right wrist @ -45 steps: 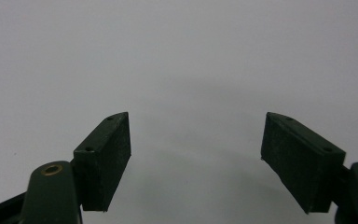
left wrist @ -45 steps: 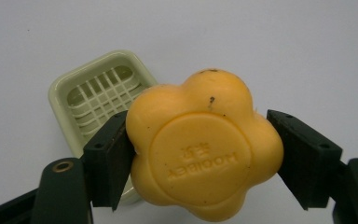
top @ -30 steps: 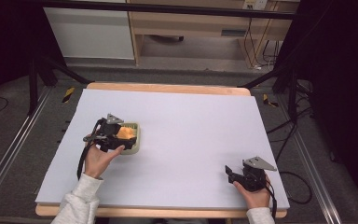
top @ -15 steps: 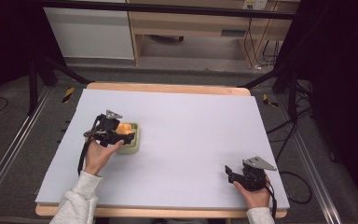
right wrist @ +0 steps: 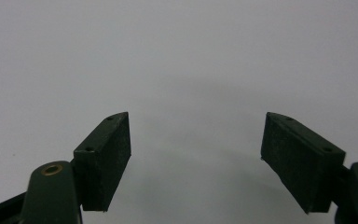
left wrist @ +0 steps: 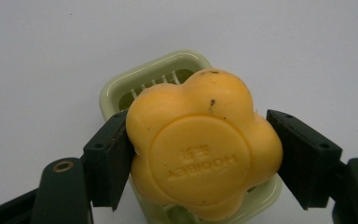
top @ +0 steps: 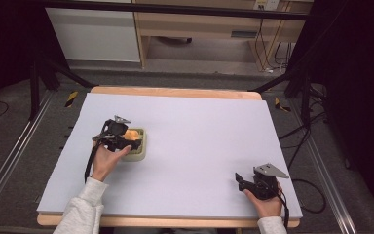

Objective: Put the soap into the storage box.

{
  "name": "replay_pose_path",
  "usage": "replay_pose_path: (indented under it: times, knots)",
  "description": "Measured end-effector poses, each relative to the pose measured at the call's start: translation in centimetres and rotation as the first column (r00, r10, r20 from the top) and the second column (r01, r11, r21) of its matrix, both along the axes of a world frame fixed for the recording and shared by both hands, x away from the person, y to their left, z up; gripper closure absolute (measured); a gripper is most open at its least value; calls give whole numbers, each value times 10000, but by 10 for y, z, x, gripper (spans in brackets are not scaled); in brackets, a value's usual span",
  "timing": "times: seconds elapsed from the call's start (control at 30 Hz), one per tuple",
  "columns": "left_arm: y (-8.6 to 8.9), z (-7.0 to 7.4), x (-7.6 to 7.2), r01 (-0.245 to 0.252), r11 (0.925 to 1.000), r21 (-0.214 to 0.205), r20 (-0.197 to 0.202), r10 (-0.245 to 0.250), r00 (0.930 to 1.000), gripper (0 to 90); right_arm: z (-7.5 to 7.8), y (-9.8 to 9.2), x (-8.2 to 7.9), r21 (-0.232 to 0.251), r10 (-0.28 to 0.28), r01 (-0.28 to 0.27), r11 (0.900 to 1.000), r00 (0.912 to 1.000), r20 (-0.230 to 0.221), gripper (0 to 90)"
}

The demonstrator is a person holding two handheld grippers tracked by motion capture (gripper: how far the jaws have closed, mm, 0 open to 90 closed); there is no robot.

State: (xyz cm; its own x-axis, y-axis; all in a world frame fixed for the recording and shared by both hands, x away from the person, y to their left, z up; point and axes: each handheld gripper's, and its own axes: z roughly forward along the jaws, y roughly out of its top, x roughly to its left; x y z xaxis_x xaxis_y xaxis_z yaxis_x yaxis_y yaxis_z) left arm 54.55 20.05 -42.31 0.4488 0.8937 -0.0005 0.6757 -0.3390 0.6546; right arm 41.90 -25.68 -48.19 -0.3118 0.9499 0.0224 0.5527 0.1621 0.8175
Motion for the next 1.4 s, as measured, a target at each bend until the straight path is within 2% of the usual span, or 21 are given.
replay_pose_path:
  times: [0.73, 1.07, 1.23, 1.4]
  knots:
    - [-1, -14, 5, 58, 9997, 223, -512, -47, 9987, 264, 0, 0, 0, 21, 6, -6, 10000, 10000, -22, 244]
    - [-2, -16, 5, 8, 9998, 178, -535, 2, 9986, 264, 0, 0, 0, 33, 6, -6, 10000, 10000, -57, 244]
    - [-1, -18, 6, -116, 9999, -14, -482, 115, 9988, 263, 0, 1, 0, 29, 1, -1, 10000, 10000, -54, 244]
    - [-2, -20, 6, -146, 9999, 11, -383, 146, 9992, 262, 0, 1, 0, 31, 4, -4, 10000, 10000, -58, 244]
